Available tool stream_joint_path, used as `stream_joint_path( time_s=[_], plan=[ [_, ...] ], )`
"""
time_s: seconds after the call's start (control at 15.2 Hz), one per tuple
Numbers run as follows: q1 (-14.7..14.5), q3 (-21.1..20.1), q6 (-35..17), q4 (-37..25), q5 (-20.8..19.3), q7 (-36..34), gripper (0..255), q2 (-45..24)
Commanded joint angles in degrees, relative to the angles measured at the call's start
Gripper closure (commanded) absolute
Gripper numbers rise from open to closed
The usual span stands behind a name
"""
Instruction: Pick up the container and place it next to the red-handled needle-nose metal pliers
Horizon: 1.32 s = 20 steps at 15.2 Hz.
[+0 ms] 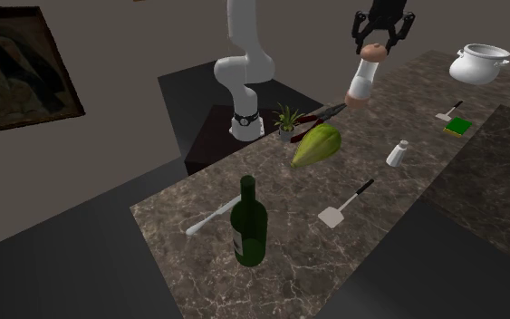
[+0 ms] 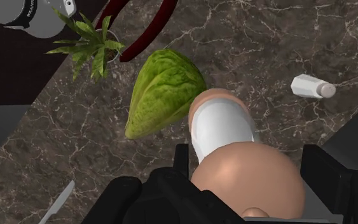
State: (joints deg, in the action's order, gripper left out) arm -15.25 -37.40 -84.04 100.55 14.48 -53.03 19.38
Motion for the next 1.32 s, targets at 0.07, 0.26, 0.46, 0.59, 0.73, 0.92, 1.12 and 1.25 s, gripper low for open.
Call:
stream_joint_path(
  time_s=[0.07,0.26,0.46,0.59,0.73,0.92,1.12,1.25],
  plan=[
    [-0.9,-3.6,-0.3,-1.6,0.3,-4.8,255,-1.2],
    [-1.6,-7.7,-0.7,-4.1,-0.4,-9.8,255,-3.6],
    [-1.8,-7.5,-2.9,-1.0,0.2,-9.2,255,-2.5],
    [-2.0,-7.4,-4.4,1.0,0.6,-8.8,255,-2.0],
    [-2.2,-7.4,-5.9,2.9,1.0,-8.4,255,-1.4],
    [-2.4,-7.4,-8.1,5.7,1.4,-8.0,255,-0.8],
    [-2.6,-7.6,-10.4,8.3,1.8,-7.6,255,-0.4],
    [-2.7,-7.7,-11.9,10.0,2.0,-7.3,255,-0.1]
  ],
)
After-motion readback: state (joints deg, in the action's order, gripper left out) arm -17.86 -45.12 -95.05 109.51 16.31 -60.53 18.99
